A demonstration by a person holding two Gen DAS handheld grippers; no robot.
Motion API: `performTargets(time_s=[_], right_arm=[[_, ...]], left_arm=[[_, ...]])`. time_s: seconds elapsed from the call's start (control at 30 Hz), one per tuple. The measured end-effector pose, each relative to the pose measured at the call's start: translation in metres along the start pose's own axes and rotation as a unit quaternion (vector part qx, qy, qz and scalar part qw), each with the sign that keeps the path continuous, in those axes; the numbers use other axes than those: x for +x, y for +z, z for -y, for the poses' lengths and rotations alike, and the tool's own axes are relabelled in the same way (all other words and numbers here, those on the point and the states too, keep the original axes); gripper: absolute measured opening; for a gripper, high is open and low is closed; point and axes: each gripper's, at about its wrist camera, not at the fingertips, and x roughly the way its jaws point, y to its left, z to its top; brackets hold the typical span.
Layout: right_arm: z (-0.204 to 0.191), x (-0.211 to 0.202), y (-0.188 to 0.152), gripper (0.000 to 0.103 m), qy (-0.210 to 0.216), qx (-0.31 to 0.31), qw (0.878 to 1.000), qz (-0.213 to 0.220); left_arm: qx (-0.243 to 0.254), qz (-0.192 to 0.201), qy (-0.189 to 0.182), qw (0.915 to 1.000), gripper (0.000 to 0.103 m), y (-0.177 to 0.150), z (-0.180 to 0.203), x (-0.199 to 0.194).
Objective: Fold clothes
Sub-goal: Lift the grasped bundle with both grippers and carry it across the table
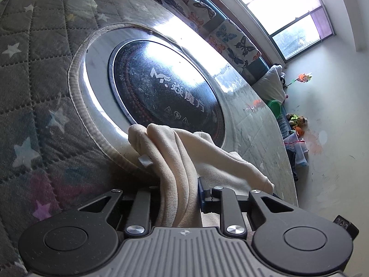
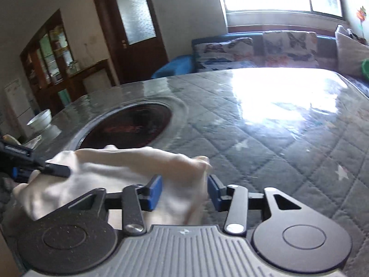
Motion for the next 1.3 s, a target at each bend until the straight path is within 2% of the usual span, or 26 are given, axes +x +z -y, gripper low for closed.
performTargets(time_s=[0.07, 0.3, 0.6, 0.7, 0.87, 1.3], right_arm=[[0.006, -0.001, -0.002, 0.047, -0.007, 0.014, 1.0, 0.008], [0.017, -0.002, -0.006, 0.046, 0.025, 0.026, 0.999, -0.002], [0.008, -0.004, -0.003, 0.017, 0.042, 0.038, 0.998, -0.01], [0.005, -0.009, -0.002, 0.012, 0.041, 0.04, 0.998, -0.003], [0.0, -0.023, 0.002, 0.01, 0.038, 0.042, 0.998, 0.017], [-0.004, -0.073, 0.013, 0.01, 0.015, 0.032, 0.997, 0.074]], left_arm=[[0.0, 0.0, 0.001, 1.0, 0.024, 0.0, 0.0, 0.001], [0.006, 0.0, 0.006, 1.0, 0.024, 0.0, 0.003, 0.002], [0.023, 0.003, 0.019, 0.9996, 0.022, -0.001, 0.008, 0.003], [0.031, 0.004, 0.027, 0.9992, 0.022, -0.002, 0.012, 0.003], [0.051, 0.009, 0.046, 0.9976, 0.02, -0.004, 0.02, 0.002], [0.113, 0.018, 0.024, 0.9932, 0.018, -0.004, 0.067, -0.001]])
